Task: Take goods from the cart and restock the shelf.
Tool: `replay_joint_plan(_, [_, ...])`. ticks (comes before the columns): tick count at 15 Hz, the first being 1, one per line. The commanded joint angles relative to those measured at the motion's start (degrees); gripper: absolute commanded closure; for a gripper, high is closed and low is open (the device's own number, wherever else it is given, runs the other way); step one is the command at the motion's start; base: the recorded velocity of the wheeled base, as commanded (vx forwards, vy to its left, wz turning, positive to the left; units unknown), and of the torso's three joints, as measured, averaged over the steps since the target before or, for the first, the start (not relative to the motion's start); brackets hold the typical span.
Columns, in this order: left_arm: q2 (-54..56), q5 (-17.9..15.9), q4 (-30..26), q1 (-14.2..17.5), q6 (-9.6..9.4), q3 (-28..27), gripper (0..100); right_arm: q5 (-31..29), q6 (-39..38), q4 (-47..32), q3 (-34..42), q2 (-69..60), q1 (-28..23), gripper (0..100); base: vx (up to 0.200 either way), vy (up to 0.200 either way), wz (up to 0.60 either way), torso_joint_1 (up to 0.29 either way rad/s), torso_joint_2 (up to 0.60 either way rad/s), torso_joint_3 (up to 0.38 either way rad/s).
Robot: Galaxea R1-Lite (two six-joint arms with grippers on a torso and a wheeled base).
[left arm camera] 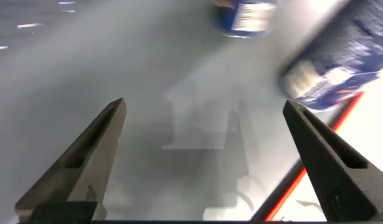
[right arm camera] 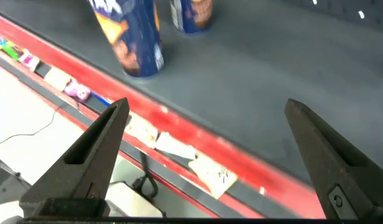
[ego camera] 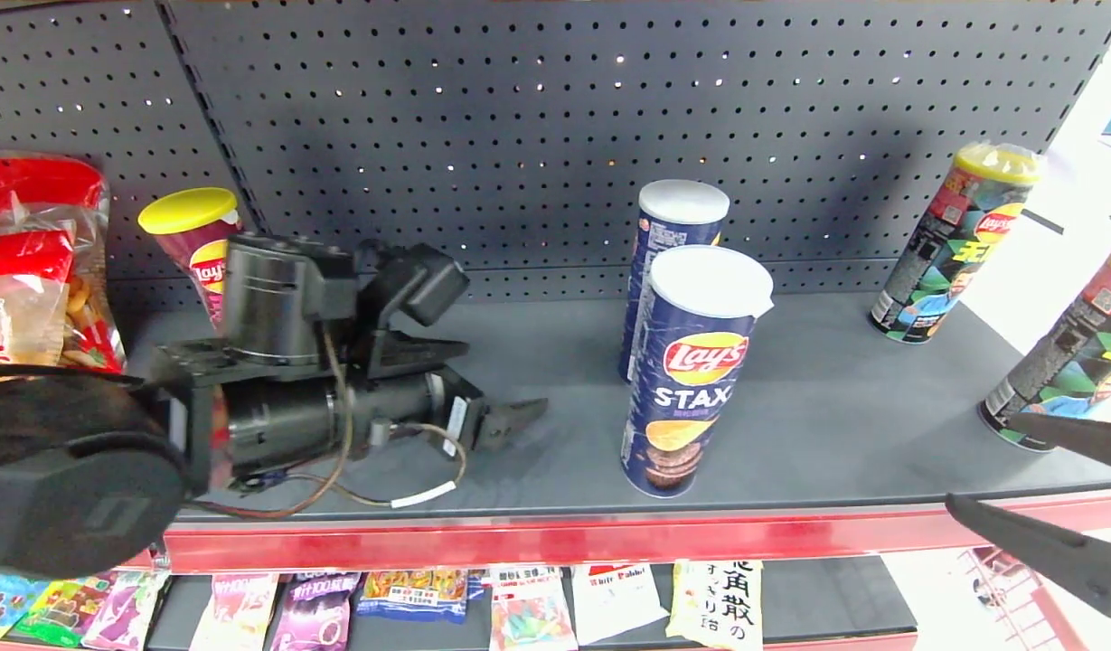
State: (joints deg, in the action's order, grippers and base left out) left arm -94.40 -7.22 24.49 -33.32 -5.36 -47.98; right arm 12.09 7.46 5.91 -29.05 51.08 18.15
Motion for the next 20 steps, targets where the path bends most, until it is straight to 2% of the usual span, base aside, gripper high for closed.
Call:
replay_joint_plan(1, [16.1, 9.3, -0.5, 5.0, 0.0, 9.7, 0, -0.8, 0.0, -0.3, 4.7, -7.2, -2.1, 0, 0.0, 0.0, 0.0, 0.0, 0.0, 0.0])
replay_joint_plan(2, [20.7, 14.9, -1.0, 6.3, -0.26, 12.7, 0, -1.5, -0.1, -0.3, 5.8, -8.5, -3.4, 0, 0.0, 0.0, 0.0, 0.0, 0.0, 0.0])
replay_joint_plan(3, [23.3, 17.1, -2.1, 6.9, -0.26, 14.1, 0, -1.5, -0.4, -0.1, 6.5, -8.5, -4.5, 0, 0.0, 0.0, 0.0, 0.0, 0.0, 0.0])
replay_joint_plan(5, [32.4, 17.6, -9.6, 7.7, -0.26, 17.3, 0, -1.5, -4.4, 0.3, 6.3, -7.9, -9.4, 0, 0.0, 0.0, 0.0, 0.0, 0.0, 0.0])
replay_joint_plan(8, [43.7, 22.4, -24.6, 7.8, -1.76, 16.6, 0, -1.7, -4.6, 0.0, 6.5, -8.8, -11.9, 0, 0.0, 0.0, 0.0, 0.0, 0.0, 0.0])
replay_joint_plan(9, [49.8, 23.6, -29.4, 9.4, -1.67, 17.6, 0, -1.5, -4.6, 0.1, 6.6, -8.8, -13.8, 0, 0.0, 0.0, 0.0, 0.0, 0.0, 0.0])
replay_joint_plan(10, [51.4, 23.4, -30.2, 9.7, -1.76, 18.0, 0, -1.5, -4.5, 0.2, 6.5, -8.8, -14.2, 0, 0.0, 0.0, 0.0, 0.0, 0.0, 0.0])
replay_joint_plan(11, [56.3, 23.1, -31.9, 9.9, -2.11, 20.0, 0, -1.6, -4.5, 0.2, 4.6, -7.4, -16.0, 0, 0.0, 0.0, 0.0, 0.0, 0.0, 0.0])
replay_joint_plan(13, [57.8, 23.2, -32.0, 9.9, -2.63, 19.9, 0, -1.6, -4.0, 0.4, 3.7, -3.9, -20.5, 0, 0.0, 0.0, 0.0, 0.0, 0.0, 0.0])
replay_joint_plan(15, [60.6, 23.8, -32.1, 11.0, -8.96, 20.0, 0, -1.6, -3.8, 1.2, 4.6, -2.9, -23.1, 0, 0.0, 0.0, 0.0, 0.0, 0.0, 0.0])
replay_joint_plan(16, [61.0, 23.8, -32.2, 11.1, -9.05, 20.0, 0, -1.6, -3.8, 1.2, 4.9, -3.4, -23.2, 0, 0.0, 0.0, 0.0, 0.0, 0.0, 0.0])
replay_joint_plan(20, [62.1, 23.9, -32.1, 11.2, -9.23, 21.1, 0, -1.6, -3.0, 1.1, 5.8, -5.2, -23.3, 0, -0.2, 0.0, 0.0, 0.008, 0.0, -0.001])
